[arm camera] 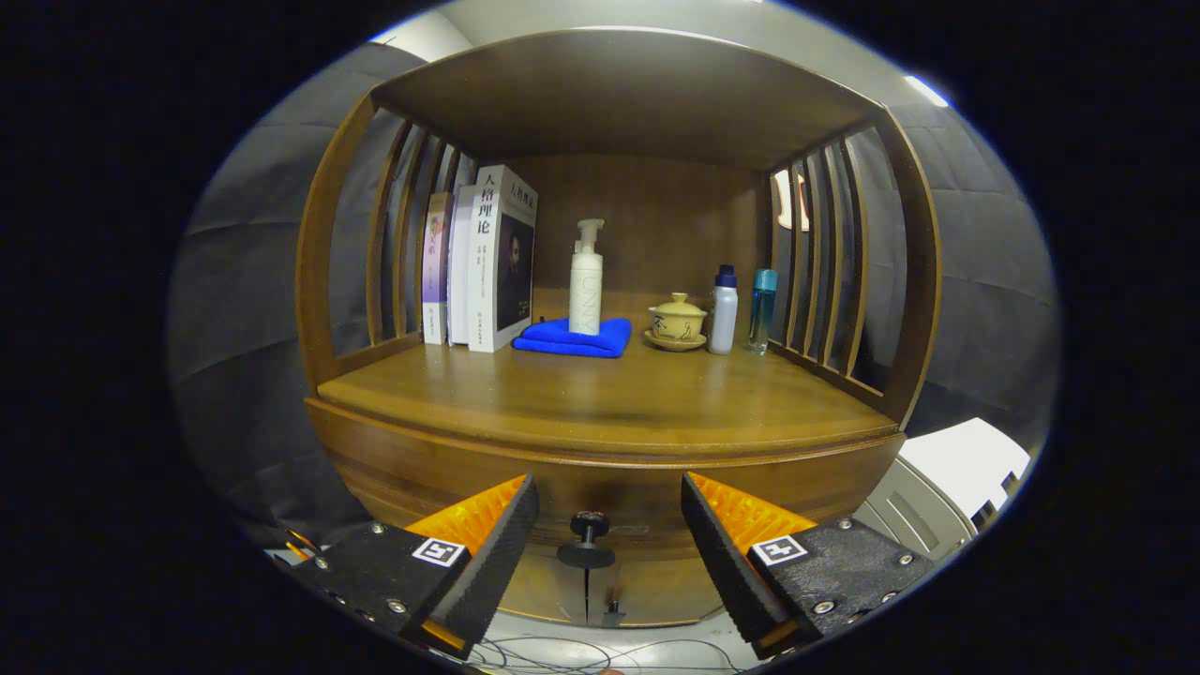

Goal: Pull open the drawer, take out the items inside it, and place them on the countertop above the cabinet.

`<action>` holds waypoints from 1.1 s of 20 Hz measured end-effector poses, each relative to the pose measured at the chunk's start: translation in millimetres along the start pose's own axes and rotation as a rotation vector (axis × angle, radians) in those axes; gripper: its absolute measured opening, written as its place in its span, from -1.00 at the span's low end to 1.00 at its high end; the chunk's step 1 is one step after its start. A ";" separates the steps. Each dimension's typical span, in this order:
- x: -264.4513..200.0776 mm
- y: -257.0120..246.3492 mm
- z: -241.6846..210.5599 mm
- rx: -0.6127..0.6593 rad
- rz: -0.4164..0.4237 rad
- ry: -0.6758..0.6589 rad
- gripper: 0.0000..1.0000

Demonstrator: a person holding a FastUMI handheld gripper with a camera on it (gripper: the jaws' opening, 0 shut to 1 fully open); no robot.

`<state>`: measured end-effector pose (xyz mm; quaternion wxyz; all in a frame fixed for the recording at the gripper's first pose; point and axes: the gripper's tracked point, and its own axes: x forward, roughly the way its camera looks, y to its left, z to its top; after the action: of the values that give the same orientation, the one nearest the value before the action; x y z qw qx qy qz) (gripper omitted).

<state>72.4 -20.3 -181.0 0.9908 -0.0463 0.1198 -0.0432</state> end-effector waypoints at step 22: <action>26.7 7.8 -64.3 0.054 -0.056 0.046 0.91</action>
<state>83.2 -20.3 -250.2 0.9871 -0.0219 0.1400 -0.0750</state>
